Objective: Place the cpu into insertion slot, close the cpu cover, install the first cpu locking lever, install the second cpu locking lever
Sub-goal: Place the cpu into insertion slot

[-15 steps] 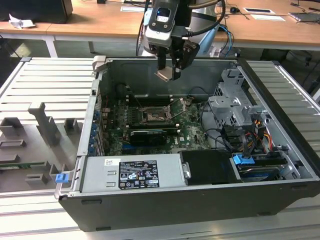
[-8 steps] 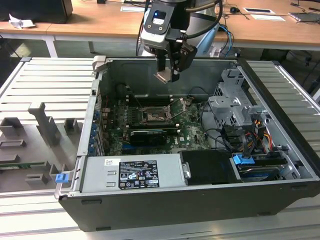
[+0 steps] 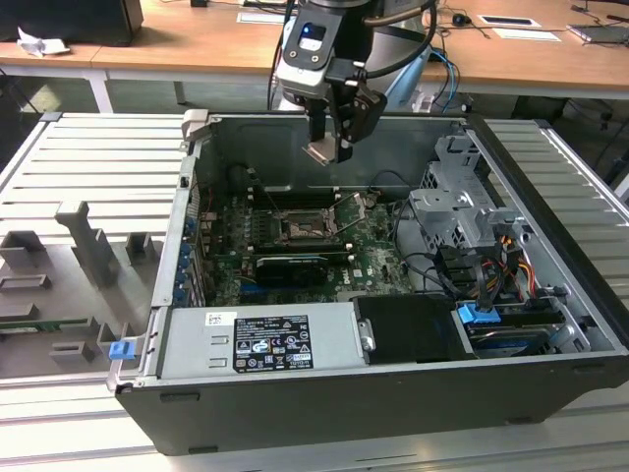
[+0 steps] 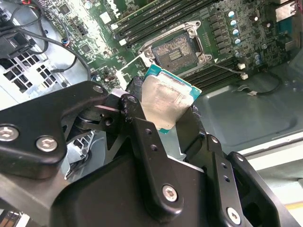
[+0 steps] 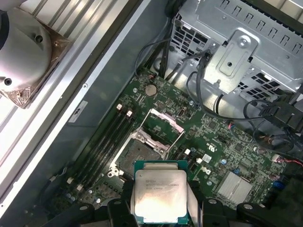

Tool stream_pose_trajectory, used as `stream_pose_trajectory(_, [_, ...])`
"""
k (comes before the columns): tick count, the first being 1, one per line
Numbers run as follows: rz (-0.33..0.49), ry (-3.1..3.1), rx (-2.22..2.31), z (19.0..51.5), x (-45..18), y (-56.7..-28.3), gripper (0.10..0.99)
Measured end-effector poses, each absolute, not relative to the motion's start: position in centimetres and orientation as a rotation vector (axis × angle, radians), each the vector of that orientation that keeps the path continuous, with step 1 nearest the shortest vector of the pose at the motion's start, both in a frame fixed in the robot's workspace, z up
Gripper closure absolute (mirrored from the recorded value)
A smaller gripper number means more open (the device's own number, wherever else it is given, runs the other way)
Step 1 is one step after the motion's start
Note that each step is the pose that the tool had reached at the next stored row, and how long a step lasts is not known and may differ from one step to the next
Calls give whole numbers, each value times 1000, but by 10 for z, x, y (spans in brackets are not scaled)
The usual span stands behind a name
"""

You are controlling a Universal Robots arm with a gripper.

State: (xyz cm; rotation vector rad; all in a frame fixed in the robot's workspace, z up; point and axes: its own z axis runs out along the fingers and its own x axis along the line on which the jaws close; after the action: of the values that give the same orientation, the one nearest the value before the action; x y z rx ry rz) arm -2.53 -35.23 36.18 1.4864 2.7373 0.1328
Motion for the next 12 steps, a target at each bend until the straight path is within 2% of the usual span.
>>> stream_pose_trajectory(12, [132,2708,1536,361,-25,-352,557])
